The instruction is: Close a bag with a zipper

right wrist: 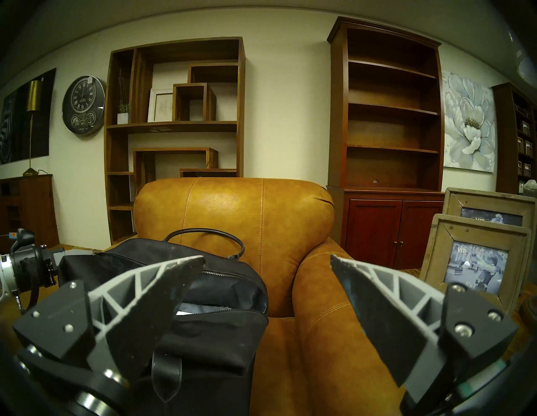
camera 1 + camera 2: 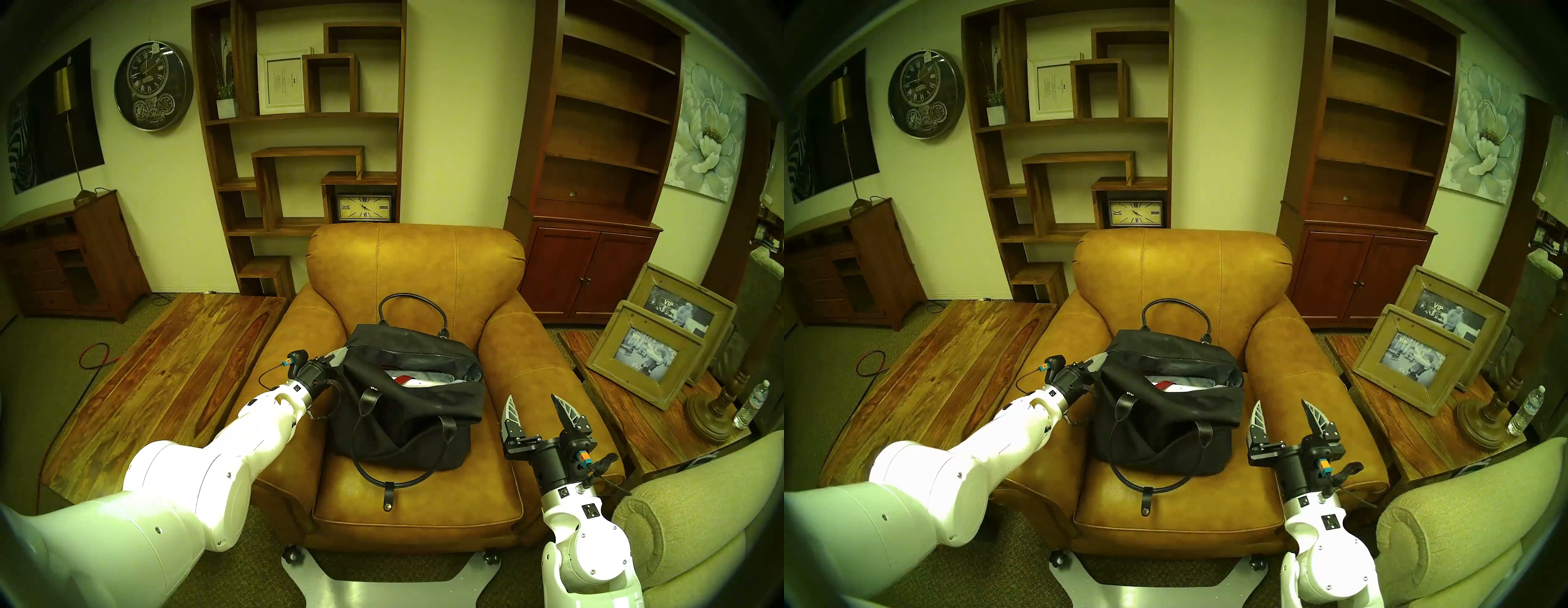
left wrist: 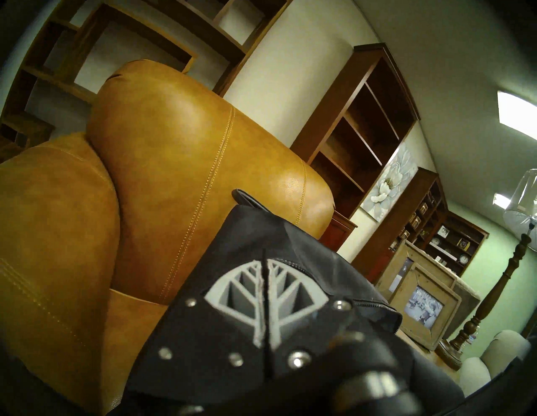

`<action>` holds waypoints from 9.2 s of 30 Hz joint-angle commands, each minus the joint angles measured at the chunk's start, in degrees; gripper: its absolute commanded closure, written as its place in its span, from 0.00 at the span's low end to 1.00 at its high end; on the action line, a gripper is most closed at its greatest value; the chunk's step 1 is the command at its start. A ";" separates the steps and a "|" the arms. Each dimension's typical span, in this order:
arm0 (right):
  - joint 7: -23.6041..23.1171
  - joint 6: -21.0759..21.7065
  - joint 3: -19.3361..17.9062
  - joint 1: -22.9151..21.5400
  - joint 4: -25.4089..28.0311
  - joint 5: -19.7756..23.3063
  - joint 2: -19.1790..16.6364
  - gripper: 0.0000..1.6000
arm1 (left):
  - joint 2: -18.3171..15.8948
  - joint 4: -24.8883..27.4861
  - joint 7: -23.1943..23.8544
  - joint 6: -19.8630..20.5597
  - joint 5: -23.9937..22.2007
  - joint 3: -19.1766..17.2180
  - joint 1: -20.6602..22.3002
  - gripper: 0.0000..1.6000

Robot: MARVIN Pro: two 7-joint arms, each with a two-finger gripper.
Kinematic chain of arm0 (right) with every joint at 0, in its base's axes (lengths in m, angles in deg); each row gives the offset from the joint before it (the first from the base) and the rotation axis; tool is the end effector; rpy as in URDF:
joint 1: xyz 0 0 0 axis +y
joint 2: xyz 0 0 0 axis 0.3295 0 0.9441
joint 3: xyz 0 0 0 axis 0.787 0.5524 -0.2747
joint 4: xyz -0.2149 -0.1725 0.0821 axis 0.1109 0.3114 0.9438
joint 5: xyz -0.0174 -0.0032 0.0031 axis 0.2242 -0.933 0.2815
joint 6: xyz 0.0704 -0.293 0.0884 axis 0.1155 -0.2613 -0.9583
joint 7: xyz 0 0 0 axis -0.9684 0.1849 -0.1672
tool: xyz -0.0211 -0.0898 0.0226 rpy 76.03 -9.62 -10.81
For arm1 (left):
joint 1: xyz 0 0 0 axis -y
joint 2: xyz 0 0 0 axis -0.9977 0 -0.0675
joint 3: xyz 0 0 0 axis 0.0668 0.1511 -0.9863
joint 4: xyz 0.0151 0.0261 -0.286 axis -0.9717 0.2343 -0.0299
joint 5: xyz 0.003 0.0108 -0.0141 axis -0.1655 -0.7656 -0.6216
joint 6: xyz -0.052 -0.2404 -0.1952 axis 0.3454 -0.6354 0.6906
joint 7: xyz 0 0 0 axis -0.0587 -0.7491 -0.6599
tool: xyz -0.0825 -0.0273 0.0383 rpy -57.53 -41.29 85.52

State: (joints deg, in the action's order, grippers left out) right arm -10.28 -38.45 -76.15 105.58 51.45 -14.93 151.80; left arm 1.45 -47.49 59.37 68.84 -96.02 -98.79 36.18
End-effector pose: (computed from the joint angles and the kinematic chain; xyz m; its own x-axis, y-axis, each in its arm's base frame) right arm 0.2498 -0.0268 -0.3019 -0.0675 0.0438 0.9968 0.0078 -0.9990 0.0444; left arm 0.5185 0.0197 -0.4051 0.2580 0.4539 0.8529 -0.4491 -0.7252 0.5219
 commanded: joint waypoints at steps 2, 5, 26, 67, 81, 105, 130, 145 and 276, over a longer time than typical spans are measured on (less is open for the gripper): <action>0.03 -0.28 0.01 -0.36 0.95 0.06 0.01 0.00 | 1.70 4.70 1.19 -0.44 1.49 1.64 4.08 1.00; 0.03 -0.28 0.01 -0.38 0.89 0.06 0.00 0.00 | 1.55 5.59 0.91 -0.39 3.42 3.30 4.44 1.00; 0.03 -0.29 0.01 -0.47 0.64 0.06 -0.04 0.00 | -3.51 13.06 -0.24 -3.61 13.38 9.24 5.63 1.00; 0.04 -0.34 0.01 -0.49 0.70 0.07 -0.05 0.00 | -16.57 38.20 1.72 8.64 17.85 6.24 -8.17 0.00; -1.39 0.34 4.35 -3.82 -0.37 -0.72 -1.34 0.00 | -17.64 41.30 4.74 8.54 11.99 2.14 -19.93 0.00; -5.70 11.62 16.07 -18.23 -9.13 2.13 -6.12 0.00 | -16.82 55.30 6.34 2.91 4.49 -6.38 -37.99 0.00; -6.20 20.91 21.78 -31.50 -21.03 7.14 -5.54 0.00 | -14.44 64.22 3.43 0.57 2.66 -10.69 -45.89 0.00; -6.51 22.17 24.20 -40.26 -30.93 4.00 -3.32 0.00 | -12.70 71.48 -1.23 0.56 2.87 -13.02 -51.36 0.00; -18.92 30.13 10.92 -76.17 -86.02 16.00 4.00 0.00 | -10.03 83.68 -13.07 7.80 8.40 -15.35 -58.58 0.00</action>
State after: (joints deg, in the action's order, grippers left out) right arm -28.73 -6.67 -65.11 34.50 -32.34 0.87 155.29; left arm -8.61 34.91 46.34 76.74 -87.50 -114.04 -22.60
